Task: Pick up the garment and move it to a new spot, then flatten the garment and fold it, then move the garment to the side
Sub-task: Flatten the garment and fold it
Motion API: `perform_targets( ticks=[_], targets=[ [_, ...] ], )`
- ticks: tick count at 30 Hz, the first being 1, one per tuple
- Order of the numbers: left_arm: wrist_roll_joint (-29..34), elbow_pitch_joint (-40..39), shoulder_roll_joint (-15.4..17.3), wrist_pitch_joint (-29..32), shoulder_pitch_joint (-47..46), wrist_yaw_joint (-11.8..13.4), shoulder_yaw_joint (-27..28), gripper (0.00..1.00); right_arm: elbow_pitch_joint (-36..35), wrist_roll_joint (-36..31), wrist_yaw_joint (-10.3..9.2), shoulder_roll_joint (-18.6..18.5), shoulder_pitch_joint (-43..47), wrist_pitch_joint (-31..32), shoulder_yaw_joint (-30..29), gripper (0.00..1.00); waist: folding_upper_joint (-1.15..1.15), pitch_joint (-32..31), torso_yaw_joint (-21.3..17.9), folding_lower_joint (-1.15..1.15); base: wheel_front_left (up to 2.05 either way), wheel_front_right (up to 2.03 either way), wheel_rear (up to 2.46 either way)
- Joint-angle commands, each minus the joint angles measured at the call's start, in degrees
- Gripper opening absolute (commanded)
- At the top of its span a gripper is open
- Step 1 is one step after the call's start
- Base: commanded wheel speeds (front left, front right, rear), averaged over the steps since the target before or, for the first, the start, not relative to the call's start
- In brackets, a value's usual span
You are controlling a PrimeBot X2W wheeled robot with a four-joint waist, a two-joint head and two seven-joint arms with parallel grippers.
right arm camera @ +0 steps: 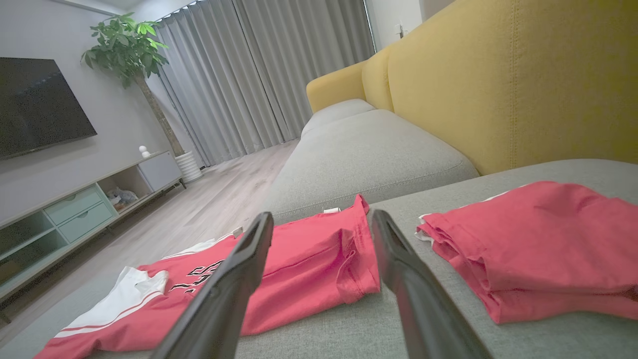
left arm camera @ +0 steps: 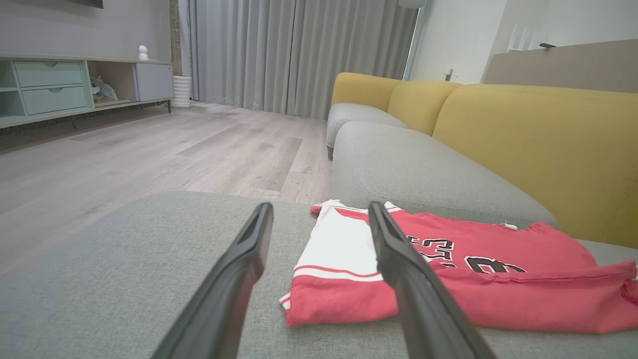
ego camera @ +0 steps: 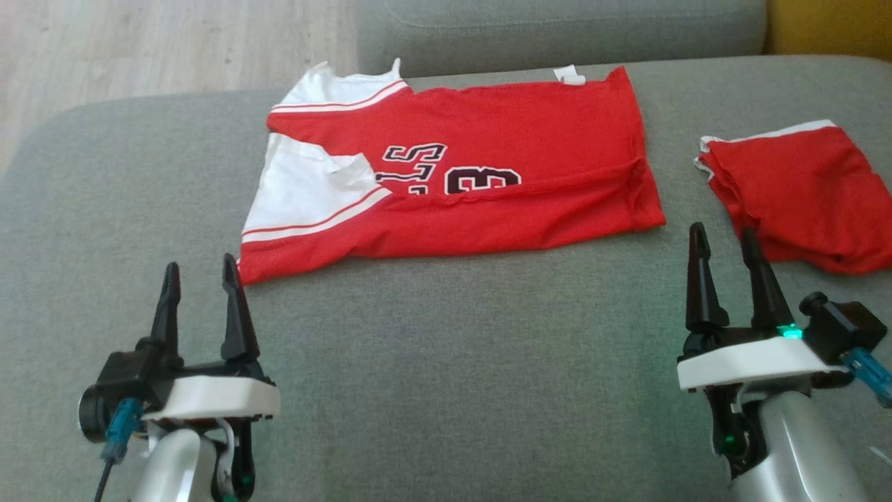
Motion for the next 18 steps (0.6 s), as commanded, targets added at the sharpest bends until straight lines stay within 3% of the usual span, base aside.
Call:
perform_targets(
  ticks=[1,7,18],
  targets=[
    [0.7,-1.3,0.2,-0.3,-2.6,-0.4,2.9,1.0,-2.4,0.0,-0.04,0.0,-1.9,-0.5,1.8,1.0,0.0,0.4,-0.5,0.0,0.0,0.0,0.0],
    [3.4,2.5,-0.3,-0.3,-5.1,-1.5,5.1,1.0,-3.4,1.0,-0.04,0.1,-3.0,-0.5,3.1,1.0,0.0,2.3,-2.3,0.0,0.0,0.0,0.0],
    [3.6,18.6,2.3,3.9,-14.1,-1.8,5.5,1.0,-5.3,1.3,-0.04,0.1,-4.6,-0.5,4.8,1.0,0.0,7.3,-4.2,0.0,0.0,0.0,0.0]
  ],
)
